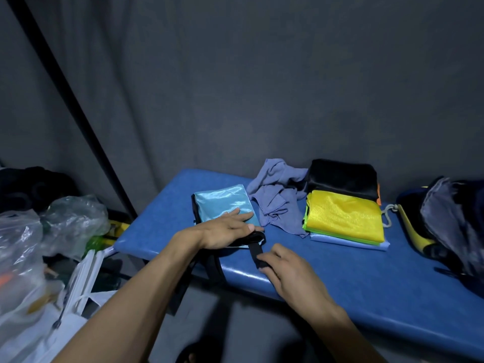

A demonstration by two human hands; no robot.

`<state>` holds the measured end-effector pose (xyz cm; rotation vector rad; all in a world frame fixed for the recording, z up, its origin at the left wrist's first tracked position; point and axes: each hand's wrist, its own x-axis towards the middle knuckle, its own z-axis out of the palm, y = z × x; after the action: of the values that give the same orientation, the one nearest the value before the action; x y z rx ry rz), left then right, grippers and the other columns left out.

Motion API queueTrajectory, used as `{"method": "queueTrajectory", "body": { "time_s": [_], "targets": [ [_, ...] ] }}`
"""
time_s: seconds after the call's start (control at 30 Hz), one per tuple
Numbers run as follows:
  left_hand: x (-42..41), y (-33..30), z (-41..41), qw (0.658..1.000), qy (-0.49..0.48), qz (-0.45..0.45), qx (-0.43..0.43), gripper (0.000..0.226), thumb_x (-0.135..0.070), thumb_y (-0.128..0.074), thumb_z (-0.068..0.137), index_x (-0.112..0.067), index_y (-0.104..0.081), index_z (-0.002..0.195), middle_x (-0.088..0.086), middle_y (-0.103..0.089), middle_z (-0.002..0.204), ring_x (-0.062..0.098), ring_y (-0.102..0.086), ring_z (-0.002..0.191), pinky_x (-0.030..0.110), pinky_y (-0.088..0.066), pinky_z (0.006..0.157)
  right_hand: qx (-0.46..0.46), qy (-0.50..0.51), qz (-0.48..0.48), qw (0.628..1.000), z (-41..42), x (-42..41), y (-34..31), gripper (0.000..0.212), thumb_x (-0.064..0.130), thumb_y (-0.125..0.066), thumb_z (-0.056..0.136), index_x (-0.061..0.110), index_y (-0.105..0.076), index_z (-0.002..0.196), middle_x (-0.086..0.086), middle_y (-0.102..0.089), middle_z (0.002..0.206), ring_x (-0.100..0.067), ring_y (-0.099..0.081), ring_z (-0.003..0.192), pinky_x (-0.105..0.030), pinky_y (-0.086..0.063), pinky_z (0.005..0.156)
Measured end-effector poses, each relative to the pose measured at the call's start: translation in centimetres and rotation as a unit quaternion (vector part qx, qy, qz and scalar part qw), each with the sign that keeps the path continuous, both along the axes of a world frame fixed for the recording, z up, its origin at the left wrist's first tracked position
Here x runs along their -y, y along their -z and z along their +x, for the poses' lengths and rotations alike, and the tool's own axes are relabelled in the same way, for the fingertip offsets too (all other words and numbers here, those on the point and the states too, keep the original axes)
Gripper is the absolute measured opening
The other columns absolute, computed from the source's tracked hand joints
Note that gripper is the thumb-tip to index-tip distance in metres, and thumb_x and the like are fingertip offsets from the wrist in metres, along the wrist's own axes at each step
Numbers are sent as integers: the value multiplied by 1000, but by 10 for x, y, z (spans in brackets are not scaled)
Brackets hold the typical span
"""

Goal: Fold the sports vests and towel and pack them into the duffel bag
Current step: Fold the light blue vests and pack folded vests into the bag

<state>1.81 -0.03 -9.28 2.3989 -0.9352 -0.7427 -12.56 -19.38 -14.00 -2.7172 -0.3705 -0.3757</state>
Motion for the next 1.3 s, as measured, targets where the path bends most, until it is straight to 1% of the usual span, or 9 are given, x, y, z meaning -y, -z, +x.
{"method": "queueTrajectory", "body": {
  "time_s": [0.17, 0.3, 0.4, 0.53, 0.67, 0.83, 1.07, 1.2, 1.3],
  "targets": [
    [-3, -3, 0, 999, -2, -43, 24, 31, -58, -45, 103, -56, -61, 129, -24, -31, 161, 5, -4, 155, 38, -5, 128, 88, -15, -72, 993, -1, -1, -1, 14, 24, -51, 92, 23, -64, 97, 4, -50, 89, -22, -53, 71, -36, -45, 57],
    [-4, -3, 2, 998, 21, -35, 38, 27, -48, -50, 104, -48, -70, 123, -19, -32, 162, 9, -3, 155, 36, -8, 127, 77, -4, -11, 997, 11, -2, -18, 9, 14, -57, 94, 19, -61, 100, 1, -51, 96, -24, -51, 82, -39, -46, 67],
    [-4, -4, 3, 998, 48, -28, 37, 24, -41, -51, 104, -46, -75, 100, -21, -30, 163, 10, -1, 156, 37, -7, 127, 18, 19, 35, 999, 35, -6, -37, 13, 22, -47, 103, 15, -56, 97, 0, -48, 99, -25, -48, 91, -43, -43, 78],
    [-5, -7, 2, 997, 68, -39, 22, 31, -25, -49, 106, -7, -69, 91, -34, -37, 150, -24, -6, 132, 1, 4, 109, -107, 73, 37, 991, 76, -11, -53, 19, 24, -47, 105, 16, -50, 88, -6, -51, 101, -30, -52, 98, -43, -44, 83],
    [-8, -2, 3, 997, 48, -52, 26, 27, -25, -54, 104, -22, -69, 82, -35, -38, 148, -11, -8, 141, 17, -7, 119, -196, 126, 57, 971, 103, -21, -48, 32, 25, -56, 99, 17, -47, 69, -9, -57, 89, -33, -59, 91, -34, -42, 70],
    [-22, 10, 10, 980, -41, -176, 80, 4, -30, -81, 86, -26, -81, 84, -11, -71, 121, -2, -61, 117, 37, -44, 109, -193, 178, 121, 957, 106, -24, -30, 19, 26, -67, 89, 20, -55, 75, 2, -60, 78, -27, -60, 82, -34, -47, 69],
    [-36, 7, 4, 979, -60, -194, 21, 14, -24, -68, 98, -17, -80, 102, -11, -75, 116, 6, -67, 114, 27, -48, 105, -16, 10, 77, 997, 91, -28, -20, 9, 10, -63, 90, 18, -68, 88, 8, -58, 81, -20, -57, 81, -40, -47, 73],
    [-68, -8, -6, 935, -230, -235, 134, 21, -20, -63, 100, -26, -75, 85, -21, -73, 79, -5, -64, 76, 22, -48, 78, -2, -32, 68, 997, 86, -20, -14, 13, 20, -60, 99, 20, -69, 89, 3, -67, 85, -20, -60, 79, -41, -50, 73],
    [-94, -19, -22, 914, -325, -178, 167, 27, -26, -63, 99, -19, -68, 73, -10, -69, 64, 2, -60, 59, 28, -46, 66, -12, -52, 25, 998, 78, -19, -21, 23, 28, -51, 102, 19, -69, 91, 3, -67, 88, -21, -59, 81, -42, -50, 75]
  ]
}}
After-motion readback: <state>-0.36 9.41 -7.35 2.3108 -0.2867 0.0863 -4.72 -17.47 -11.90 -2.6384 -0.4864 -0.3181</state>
